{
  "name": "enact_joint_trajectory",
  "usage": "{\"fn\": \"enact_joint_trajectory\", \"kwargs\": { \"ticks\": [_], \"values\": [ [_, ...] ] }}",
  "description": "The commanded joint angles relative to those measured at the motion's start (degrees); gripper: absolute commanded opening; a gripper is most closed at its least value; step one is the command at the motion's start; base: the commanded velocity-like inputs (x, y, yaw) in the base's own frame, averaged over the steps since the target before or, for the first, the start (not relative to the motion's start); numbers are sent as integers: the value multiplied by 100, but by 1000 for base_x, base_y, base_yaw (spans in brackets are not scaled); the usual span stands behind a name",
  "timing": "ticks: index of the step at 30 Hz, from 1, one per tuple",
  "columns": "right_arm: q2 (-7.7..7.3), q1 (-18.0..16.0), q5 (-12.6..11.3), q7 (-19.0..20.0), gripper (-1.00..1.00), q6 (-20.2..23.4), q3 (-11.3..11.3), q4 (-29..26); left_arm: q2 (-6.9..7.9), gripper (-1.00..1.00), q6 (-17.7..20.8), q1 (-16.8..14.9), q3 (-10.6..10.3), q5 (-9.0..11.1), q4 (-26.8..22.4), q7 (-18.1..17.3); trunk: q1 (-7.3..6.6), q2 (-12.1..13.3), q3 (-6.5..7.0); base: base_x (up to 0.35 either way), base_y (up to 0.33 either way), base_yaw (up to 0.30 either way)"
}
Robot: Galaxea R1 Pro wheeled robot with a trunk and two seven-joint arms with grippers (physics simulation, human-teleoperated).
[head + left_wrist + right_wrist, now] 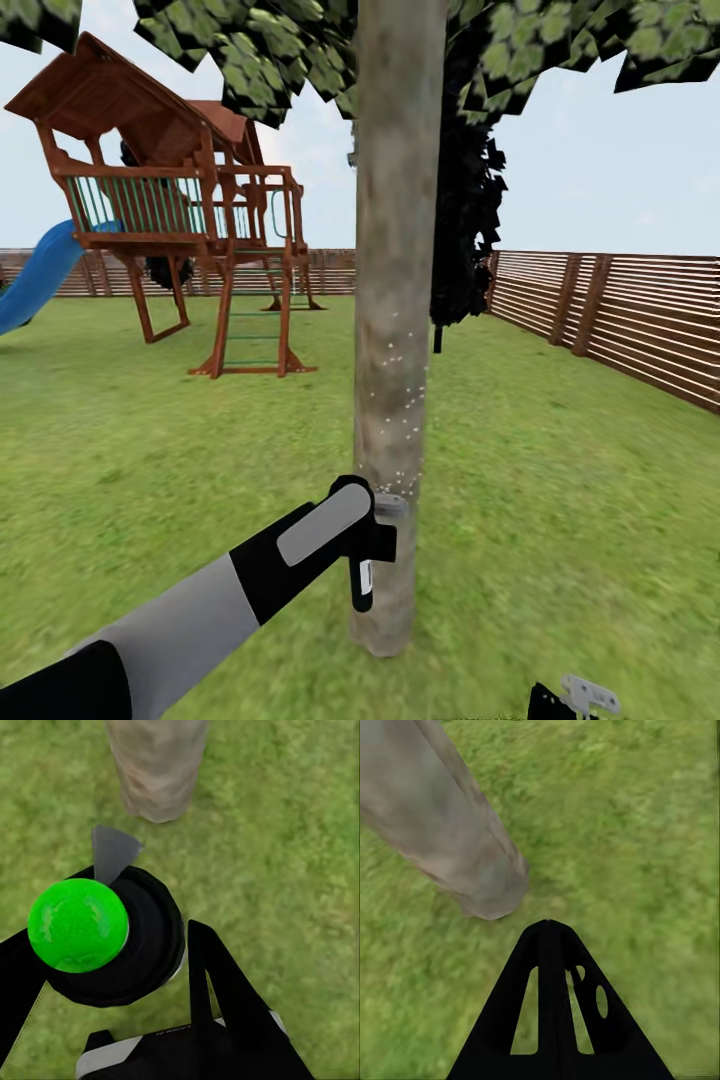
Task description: In the garden, pick up the pesticide atomizer on the floor and spray pesticide onto both trees until each tree trunk is fully covered.
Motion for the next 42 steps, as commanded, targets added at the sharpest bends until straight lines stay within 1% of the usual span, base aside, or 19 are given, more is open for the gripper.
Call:
{"fn": "enact_joint_trajectory", "kwargs": {
  "ticks": [1, 8, 15, 21, 26, 29, 35, 39, 40, 41, 42],
  "values": [
    [2, -6, -56, 44, -100, -9, -16, 5, 2, -100, 28, -7, -4, 35, -6, 44, 3, -11, -14, 93, 345, -241],
    [2, -6, -56, 44, -100, -13, -16, 5, 2, -100, 28, -7, -5, 34, 1, 44, 3, -11, -19, 104, 275, -107],
    [2, -6, -56, 44, -100, -11, -16, 5, 3, -100, 28, 1, -5, 35, 3, 44, 3, -11, -19, 13, 260, -225],
    [2, -6, -56, 52, -100, -19, -16, 5, 7, -100, 28, 5, -5, 34, 3, 44, 3, -11, -19, 1, 311, -43],
    [2, -6, -56, 53, -100, -12, -16, 5, 9, -100, 26, 185, -5, 20, 60, -29, 3, -11, -19, 0, 192, -146],
    [2, -6, -56, 53, -100, -11, -16, 5, 10, -100, 21, 212, -5, 18, 70, -65, 3, -11, -19, 0, 282, -266],
    [2, -6, -56, 53, -100, -19, -16, 4, 14, -100, 19, 224, -5, 18, 79, -82, 3, -11, -19, 0, 53, -85],
    [2, -6, -56, 53, -100, -20, -16, -3, 110, -100, 8, 256, -5, 12, 82, -263, 3, -11, -19, 0, 3, -6],
    [2, -6, -56, 53, -100, -20, -16, 0, 120, -100, 5, 261, -8, -20, 82, -299, 3, -11, -19, 0, 1, -1],
    [2, -6, -56, 53, -100, -18, -16, 0, 133, -100, 4, 292, -10, -152, 82, -347, 3, -11, -19, 0, 0, 0],
    [2, -6, -56, 53, -100, -16, -16, 2, 164, -100, 6, 381, -8, -368, 79, -438, 3, -11, -19, 0, 0, 0]
  ]
}}
